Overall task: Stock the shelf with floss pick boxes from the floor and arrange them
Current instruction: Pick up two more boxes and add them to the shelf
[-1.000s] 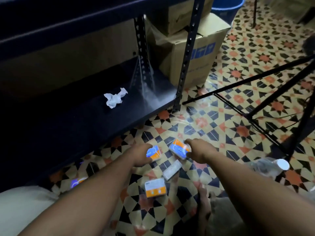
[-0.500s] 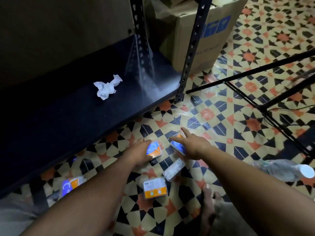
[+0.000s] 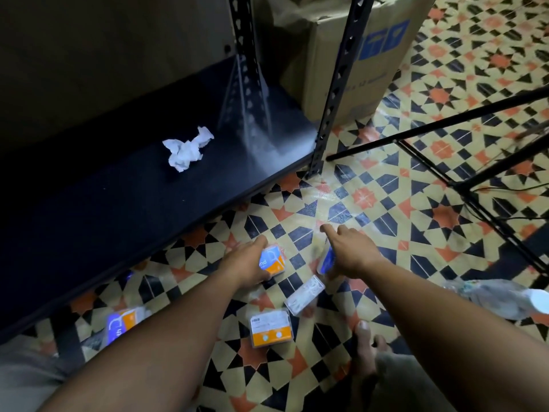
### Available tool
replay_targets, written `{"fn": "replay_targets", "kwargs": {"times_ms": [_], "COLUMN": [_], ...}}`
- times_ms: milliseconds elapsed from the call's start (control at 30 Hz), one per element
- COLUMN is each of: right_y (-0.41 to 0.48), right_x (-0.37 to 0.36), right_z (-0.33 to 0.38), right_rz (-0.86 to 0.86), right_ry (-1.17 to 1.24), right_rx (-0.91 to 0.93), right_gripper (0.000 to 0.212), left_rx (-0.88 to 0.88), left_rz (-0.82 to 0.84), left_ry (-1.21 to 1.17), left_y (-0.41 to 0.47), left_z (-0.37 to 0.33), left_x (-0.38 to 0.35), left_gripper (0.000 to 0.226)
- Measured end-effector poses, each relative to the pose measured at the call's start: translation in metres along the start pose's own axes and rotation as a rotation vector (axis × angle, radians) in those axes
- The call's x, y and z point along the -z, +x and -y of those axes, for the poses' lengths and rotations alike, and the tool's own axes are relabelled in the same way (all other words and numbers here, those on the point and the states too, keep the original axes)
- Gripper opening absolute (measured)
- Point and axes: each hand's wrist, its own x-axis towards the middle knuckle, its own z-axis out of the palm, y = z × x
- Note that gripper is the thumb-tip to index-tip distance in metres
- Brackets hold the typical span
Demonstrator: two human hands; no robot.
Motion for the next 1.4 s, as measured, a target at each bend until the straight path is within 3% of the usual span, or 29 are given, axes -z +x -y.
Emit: {"fn": "replay_targets", "kwargs": {"times_ms": [133, 233, 533, 767, 1100, 1233, 1400], "right_y": [-0.003, -0.008, -0.049, -0.108, -0.217, -0.239, -0.239], "right_x": [0.000, 0.001, 0.045, 0.112, 0.245, 0.305, 0.365], "right_z": [-0.005, -0.007, 0.011, 0.045, 0.099, 0.119, 0.144], "right_rz": [0.001, -0.051, -0.288, -0.540, -0.881, -0.982, -1.008], "right_ry": [-0.004, 0.102, 0.599, 0.805, 0.686, 0.598, 0.541], "right_rx": [-0.002, -0.023, 0.052, 0.214, 0.480, 0.513, 0.528], "right_gripper": [0.072, 0.058, 0.049, 0.050, 0.051, 0.052, 0.054], "left_rx": [-0.023, -0.038, -0.118, -0.180, -0.267, -0.290, -0.233], "left_rz": [0.029, 0.002, -0.219, -0.471, -0.874, -1.032, -1.145], "left_ry": [0.061, 0.040, -0.025, -0.077, 0.057, 0.105, 0.202], "left_y": [-0.004, -0.009, -0.058, -0.133, -0.265, -0.305, -0.311], "left_z": [0.000, -0.002, -0.027, -0.034, -0.064, -0.080, -0.087], "left_x": [-0.003, 0.001, 0.066, 0.138, 0.242, 0.294, 0.354], "left_gripper": [0.080, 0.072, 0.075, 0.075, 0.078, 0.064, 0.057]}}
